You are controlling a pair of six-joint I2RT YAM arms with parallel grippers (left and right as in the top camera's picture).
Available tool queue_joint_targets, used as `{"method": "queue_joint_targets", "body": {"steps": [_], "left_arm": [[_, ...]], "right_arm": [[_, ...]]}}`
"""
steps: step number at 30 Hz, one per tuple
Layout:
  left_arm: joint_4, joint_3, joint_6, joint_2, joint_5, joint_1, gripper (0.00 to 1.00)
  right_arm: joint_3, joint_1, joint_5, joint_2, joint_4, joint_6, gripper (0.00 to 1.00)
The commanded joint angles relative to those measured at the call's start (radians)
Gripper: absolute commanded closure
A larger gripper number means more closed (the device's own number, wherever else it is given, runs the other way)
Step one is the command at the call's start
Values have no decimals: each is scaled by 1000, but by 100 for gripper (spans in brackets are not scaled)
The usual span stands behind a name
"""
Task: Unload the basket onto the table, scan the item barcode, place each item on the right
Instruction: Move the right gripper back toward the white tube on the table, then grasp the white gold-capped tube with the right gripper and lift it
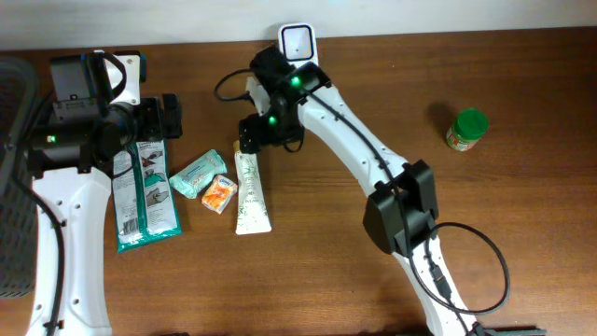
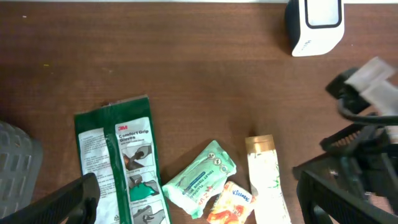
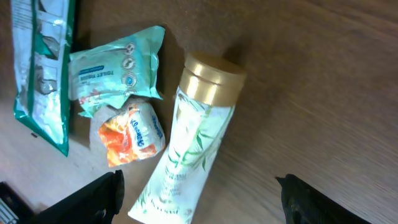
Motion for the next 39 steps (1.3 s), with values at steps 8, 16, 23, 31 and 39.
{"method": "queue_joint_targets", "body": {"steps": [8,16,23,31,39], "left_arm": [[2,13,9,2,11,0,1],[2,13,9,2,11,0,1],[2,13,9,2,11,0,1],[2,13,9,2,11,0,1],[2,13,9,2,11,0,1]], "right_arm": [[-19,25,-40,133,2,48,29],[-174,52,-104,143,133,48,38],[-216,32,-124,142,173,48,80],[-83,-50,-127,103,21,-5,96],[83,-124,419,54,-266,-37,96]]}}
